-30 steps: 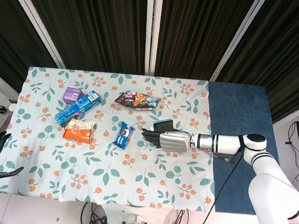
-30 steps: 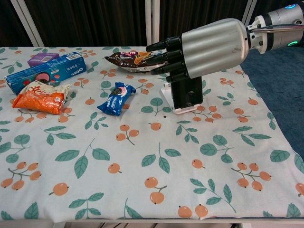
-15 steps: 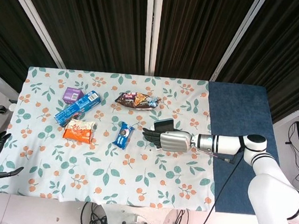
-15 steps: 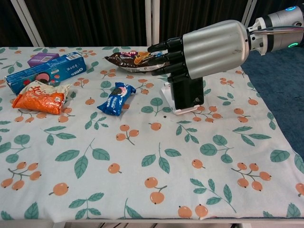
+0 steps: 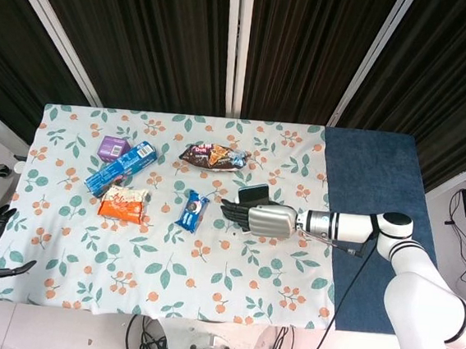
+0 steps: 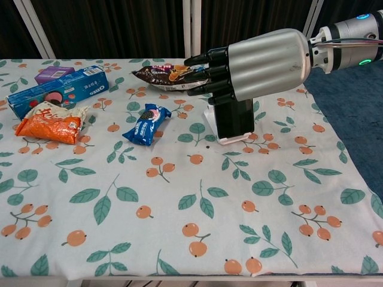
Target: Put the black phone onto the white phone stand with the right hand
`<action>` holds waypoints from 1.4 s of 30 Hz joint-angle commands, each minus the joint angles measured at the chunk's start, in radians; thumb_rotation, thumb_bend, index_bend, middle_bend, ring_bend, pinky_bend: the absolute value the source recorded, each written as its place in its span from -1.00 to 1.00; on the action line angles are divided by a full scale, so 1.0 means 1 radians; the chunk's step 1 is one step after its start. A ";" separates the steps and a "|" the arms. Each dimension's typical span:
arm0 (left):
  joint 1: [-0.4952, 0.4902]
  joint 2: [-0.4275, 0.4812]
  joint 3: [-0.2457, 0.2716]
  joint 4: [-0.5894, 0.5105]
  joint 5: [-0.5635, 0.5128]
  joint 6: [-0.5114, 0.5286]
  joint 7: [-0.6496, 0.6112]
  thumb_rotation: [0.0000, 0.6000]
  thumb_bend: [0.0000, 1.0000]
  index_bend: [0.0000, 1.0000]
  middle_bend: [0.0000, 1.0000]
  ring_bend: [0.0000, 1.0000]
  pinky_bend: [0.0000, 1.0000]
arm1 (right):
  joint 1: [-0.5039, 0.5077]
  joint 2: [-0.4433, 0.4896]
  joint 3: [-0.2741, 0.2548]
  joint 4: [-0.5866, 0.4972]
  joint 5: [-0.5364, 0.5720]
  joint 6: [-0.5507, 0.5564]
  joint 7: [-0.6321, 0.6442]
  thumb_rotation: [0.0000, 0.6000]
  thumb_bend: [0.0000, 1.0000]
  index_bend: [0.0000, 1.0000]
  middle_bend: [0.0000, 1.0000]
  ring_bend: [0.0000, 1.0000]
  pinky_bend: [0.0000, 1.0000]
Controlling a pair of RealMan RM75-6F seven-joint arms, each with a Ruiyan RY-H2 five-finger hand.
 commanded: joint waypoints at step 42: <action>-0.007 0.013 0.003 -0.038 0.046 0.036 0.009 0.07 -0.86 -0.93 -0.95 -0.79 -0.48 | -0.787 0.368 0.168 -0.804 0.671 0.389 0.254 1.00 -0.60 -1.00 -1.00 -1.00 -1.00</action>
